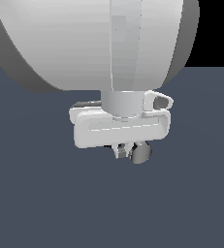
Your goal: Turn on the faucet by rotating a designated handle.
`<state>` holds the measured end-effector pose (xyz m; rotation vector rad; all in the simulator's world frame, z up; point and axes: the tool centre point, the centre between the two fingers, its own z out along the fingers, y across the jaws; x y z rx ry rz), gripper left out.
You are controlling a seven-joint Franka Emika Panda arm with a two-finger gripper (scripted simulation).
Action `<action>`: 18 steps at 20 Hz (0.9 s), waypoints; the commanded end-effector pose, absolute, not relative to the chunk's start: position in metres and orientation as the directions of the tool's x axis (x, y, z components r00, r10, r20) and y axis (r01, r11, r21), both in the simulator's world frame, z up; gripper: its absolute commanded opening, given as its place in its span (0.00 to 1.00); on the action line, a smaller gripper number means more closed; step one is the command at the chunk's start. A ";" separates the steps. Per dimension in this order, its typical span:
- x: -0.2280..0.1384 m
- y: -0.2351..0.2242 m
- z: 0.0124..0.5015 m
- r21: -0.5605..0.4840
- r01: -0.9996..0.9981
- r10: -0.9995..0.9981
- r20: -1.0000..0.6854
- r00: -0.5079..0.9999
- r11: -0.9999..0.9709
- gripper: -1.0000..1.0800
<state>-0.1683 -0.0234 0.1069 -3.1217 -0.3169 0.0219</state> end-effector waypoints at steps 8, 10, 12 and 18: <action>-0.150 -0.072 0.109 0.000 0.185 0.185 0.000 0.983 -0.983 0.00; -0.148 -0.081 0.109 0.000 0.185 0.185 0.000 0.983 -0.983 0.00; -0.146 -0.089 0.109 0.000 0.185 0.185 0.000 0.983 -0.983 0.00; -0.139 -0.114 0.109 0.000 0.185 0.185 0.000 0.983 -0.983 0.00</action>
